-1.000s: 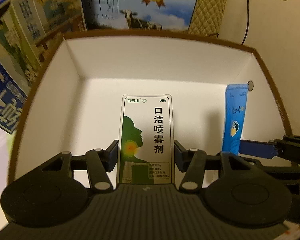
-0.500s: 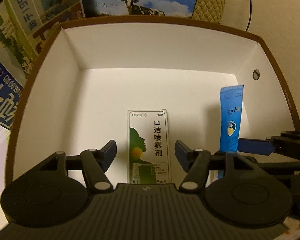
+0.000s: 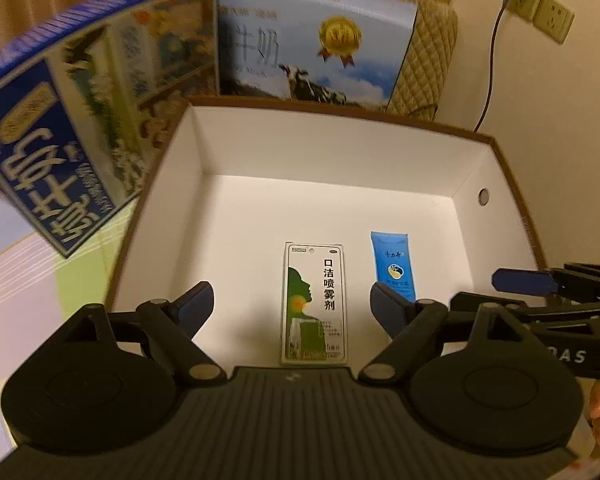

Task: Organize objects
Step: 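Open both tools and withdraw them from the brown box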

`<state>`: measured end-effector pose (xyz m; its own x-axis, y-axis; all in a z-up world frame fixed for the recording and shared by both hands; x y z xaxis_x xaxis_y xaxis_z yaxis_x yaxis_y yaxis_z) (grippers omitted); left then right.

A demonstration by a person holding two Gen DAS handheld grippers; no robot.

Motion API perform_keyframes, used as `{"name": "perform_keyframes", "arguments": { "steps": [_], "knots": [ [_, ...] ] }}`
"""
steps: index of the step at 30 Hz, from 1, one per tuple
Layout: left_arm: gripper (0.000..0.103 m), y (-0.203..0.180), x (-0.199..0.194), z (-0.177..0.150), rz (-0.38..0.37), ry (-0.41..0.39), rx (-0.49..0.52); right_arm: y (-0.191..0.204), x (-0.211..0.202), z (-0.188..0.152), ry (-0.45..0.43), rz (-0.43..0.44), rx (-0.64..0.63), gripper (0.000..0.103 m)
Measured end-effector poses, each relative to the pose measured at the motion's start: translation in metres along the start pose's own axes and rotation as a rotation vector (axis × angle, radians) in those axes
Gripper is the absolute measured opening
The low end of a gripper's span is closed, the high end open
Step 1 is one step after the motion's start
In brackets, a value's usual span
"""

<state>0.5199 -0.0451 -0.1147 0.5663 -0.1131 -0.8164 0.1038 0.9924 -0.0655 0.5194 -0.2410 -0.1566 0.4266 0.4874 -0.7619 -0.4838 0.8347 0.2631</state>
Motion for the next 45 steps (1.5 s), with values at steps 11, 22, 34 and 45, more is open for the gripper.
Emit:
{"name": "perform_keyframes", "arguments": {
  "steps": [11,22,34,45],
  "knots": [
    [0.087,0.004,-0.080,-0.037,0.033,-0.074,-0.041,0.019,-0.070,-0.026,-0.083,0.047,0.009,0.059],
    [0.087,0.011,-0.135,-0.099,0.028,-0.082,-0.135,0.038,-0.117,-0.068,-0.088,0.070,0.018,0.060],
    [0.087,0.016,-0.174,-0.157,0.035,-0.070,-0.172,0.051,-0.147,-0.108,-0.072,0.082,0.018,0.060],
    [0.087,0.031,-0.193,-0.202,0.071,-0.033,-0.212,0.054,-0.155,-0.144,-0.029,0.077,0.030,0.060]
  ]
}}
Point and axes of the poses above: each gripper's, at about its wrist camera, not at the fingertips, and x roughly the way its jaws point, y to its left, z to its top, the point moved 8 cm from there along x, roughly the way its jaws point, and after that the axes turned 1 degree about x, right-handed, at the moved point
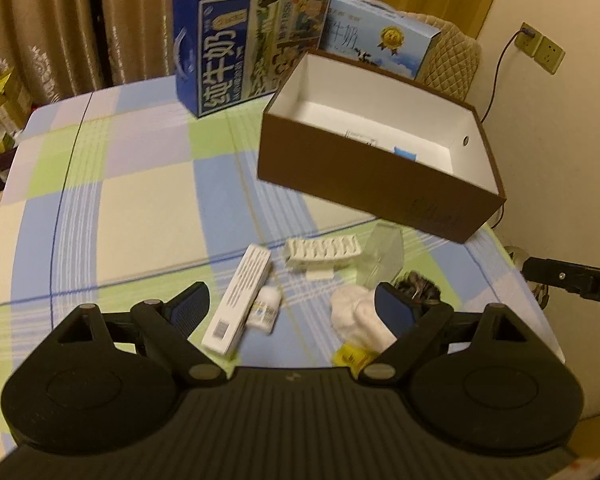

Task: Organize objects
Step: 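Open both tools and withdraw them from the brown box, then grasp the white medicine box with the left tool while the right tool grasps the brown scrunchie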

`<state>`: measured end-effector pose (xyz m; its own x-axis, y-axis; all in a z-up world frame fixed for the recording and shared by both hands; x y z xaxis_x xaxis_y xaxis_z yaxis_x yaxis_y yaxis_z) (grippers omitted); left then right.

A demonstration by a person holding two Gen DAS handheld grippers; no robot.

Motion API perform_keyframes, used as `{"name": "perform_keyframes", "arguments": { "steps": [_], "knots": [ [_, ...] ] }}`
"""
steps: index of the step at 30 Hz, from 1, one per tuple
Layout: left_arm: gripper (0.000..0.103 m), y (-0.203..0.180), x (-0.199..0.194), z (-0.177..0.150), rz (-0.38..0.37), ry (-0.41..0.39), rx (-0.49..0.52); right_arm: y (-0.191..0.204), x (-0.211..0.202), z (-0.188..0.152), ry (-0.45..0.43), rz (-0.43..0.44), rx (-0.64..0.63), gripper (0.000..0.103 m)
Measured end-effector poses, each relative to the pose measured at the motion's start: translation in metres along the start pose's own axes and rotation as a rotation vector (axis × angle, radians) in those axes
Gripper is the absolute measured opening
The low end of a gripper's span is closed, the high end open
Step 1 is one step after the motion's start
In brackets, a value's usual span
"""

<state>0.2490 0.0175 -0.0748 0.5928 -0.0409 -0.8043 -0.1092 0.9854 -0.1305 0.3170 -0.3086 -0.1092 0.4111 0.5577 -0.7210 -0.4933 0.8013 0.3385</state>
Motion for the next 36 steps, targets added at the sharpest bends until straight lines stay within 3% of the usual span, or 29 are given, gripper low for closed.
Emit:
{"name": "perform_keyframes", "arguments": {
  "steps": [16,36],
  "knots": [
    [0.087,0.010,0.002,-0.036,0.004,0.058,-0.011,0.003,0.014,-0.040,0.091,-0.005,0.001,0.060],
    [0.087,0.028,0.027,-0.052,0.047,0.100,-0.017,0.000,0.047,-0.056,0.154,-0.022,-0.012,0.060]
  ]
}}
Point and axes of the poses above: each gripper's, at about its wrist camera, not at the fingertips, and x roughly the way its jaws point, y to its left, z to its top, the point moved 8 cm from there along x, roughly the way its jaws point, and after that the axes turned 1 degree about x, right-handed, at the moved point
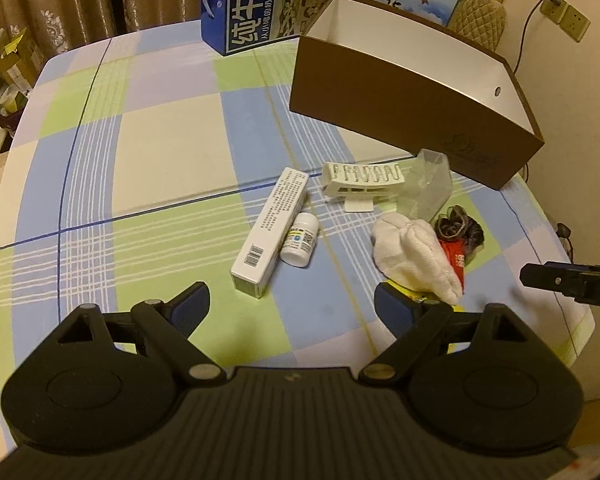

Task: Organize objects
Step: 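Grasp the white medicine box with the left tool while the right tool grasps the brown scrunchie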

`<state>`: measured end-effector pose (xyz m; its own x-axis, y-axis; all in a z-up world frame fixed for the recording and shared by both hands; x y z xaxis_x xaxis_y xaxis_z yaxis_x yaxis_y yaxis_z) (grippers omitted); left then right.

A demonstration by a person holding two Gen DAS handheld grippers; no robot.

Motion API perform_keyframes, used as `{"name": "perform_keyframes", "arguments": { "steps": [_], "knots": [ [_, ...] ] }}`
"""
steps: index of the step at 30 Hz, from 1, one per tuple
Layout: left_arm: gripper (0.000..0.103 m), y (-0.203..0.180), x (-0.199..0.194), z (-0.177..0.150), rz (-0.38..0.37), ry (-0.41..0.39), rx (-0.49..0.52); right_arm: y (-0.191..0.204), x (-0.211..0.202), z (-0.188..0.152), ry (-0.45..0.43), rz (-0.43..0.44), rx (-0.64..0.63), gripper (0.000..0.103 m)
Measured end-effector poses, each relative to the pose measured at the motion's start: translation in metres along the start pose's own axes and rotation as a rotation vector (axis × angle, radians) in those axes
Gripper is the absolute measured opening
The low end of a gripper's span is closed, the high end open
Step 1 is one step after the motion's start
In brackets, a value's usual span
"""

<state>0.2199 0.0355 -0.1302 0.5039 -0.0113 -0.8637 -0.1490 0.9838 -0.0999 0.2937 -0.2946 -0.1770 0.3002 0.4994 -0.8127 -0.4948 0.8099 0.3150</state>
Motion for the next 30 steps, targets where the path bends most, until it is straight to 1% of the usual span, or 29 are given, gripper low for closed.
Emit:
{"name": "perform_keyframes", "arguments": {
  "steps": [4,8,11,17,30],
  "knots": [
    [0.086,0.006,0.006,0.002,0.024,-0.002,0.003,-0.001,0.008,0.003,-0.003,0.001,-0.004,0.060],
    [0.086,0.013,0.012,0.004,0.035,0.000,-0.006,-0.005,0.017,0.007,-0.006,-0.004,0.000,0.060],
    [0.083,0.017,0.018,0.005,0.042,0.006,-0.011,-0.007,0.025,0.011,-0.011,-0.007,0.001,0.060],
    [0.083,0.024,0.026,0.006,0.053,0.014,-0.021,-0.012,0.042,0.021,-0.021,-0.013,0.004,0.060],
    [0.083,0.034,0.044,0.014,0.075,0.034,-0.037,-0.015,0.082,0.032,0.019,-0.018,0.027,0.060]
  ]
}}
Point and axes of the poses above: each gripper's, at about its wrist camera, not at the fingertips, and x roughly the way its jaws point, y to its left, z to its top, the point moved 8 cm from there along x, roughly the way its jaws point, and after that the axes turned 1 degree about x, right-handed, at the moved point
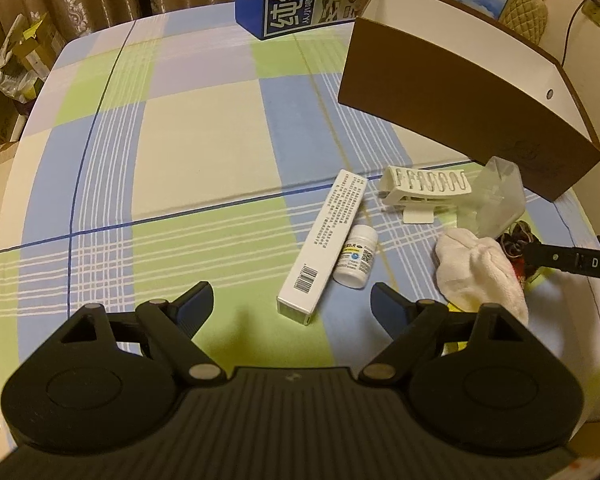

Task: Organize objects
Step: 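Grasp the white medicine box with the left tool while the right tool grasps the brown scrunchie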

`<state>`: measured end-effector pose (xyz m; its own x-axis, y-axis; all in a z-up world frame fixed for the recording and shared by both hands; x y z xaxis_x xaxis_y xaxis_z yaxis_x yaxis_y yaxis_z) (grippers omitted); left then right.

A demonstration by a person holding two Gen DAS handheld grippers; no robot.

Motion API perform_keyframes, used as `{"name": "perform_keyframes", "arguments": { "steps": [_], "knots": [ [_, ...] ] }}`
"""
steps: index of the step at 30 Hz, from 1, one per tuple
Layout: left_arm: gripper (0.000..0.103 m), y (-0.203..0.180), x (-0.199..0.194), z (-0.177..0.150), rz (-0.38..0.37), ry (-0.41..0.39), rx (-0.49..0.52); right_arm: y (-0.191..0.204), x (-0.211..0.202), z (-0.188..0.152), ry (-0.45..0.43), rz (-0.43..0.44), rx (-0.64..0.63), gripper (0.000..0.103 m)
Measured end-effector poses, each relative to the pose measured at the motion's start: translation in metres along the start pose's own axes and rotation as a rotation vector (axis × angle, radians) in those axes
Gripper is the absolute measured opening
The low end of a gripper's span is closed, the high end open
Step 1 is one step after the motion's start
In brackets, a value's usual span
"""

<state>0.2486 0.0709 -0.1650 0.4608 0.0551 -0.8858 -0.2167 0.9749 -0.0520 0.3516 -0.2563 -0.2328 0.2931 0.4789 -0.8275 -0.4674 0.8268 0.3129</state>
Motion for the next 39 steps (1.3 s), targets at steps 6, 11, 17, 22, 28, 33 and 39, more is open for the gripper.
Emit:
{"name": "perform_keyframes", "arguments": {
  "steps": [6,11,17,22,28,33,39],
  "knots": [
    [0.083,0.001,0.005,0.004,0.007,0.002,0.003,0.000,0.010,0.004,0.012,-0.003,0.001,0.060],
    [0.083,0.002,0.008,0.004,0.009,0.007,-0.002,0.000,0.017,0.005,0.022,-0.009,-0.006,0.060],
    [0.083,0.004,0.011,0.003,0.010,0.010,-0.005,-0.001,0.019,0.007,-0.003,-0.019,-0.046,0.045],
    [0.078,0.004,0.014,0.004,0.014,0.007,0.015,-0.004,0.010,0.012,-0.050,-0.007,-0.066,0.020],
    [0.066,-0.001,0.027,0.008,0.005,0.015,0.067,-0.015,-0.007,0.023,-0.103,-0.004,-0.012,0.020],
    [0.052,-0.006,0.044,0.013,-0.006,0.036,0.126,-0.031,-0.021,0.027,-0.130,-0.011,0.049,0.020],
    [0.031,-0.014,0.063,0.019,-0.030,0.055,0.183,-0.050,-0.032,0.027,-0.147,-0.045,0.102,0.020]
  ]
}}
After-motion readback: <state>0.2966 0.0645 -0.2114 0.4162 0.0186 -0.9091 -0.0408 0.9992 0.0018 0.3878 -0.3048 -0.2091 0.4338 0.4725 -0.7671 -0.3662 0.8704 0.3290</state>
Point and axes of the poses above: each gripper's, at about its wrist camera, not at the fingertips, and x roughly the way its jaws point, y to its left, z to its top, the point moved 8 cm from there along x, roughly the way its jaws point, and after that the axes turned 1 degree about x, right-handed, at the moved point
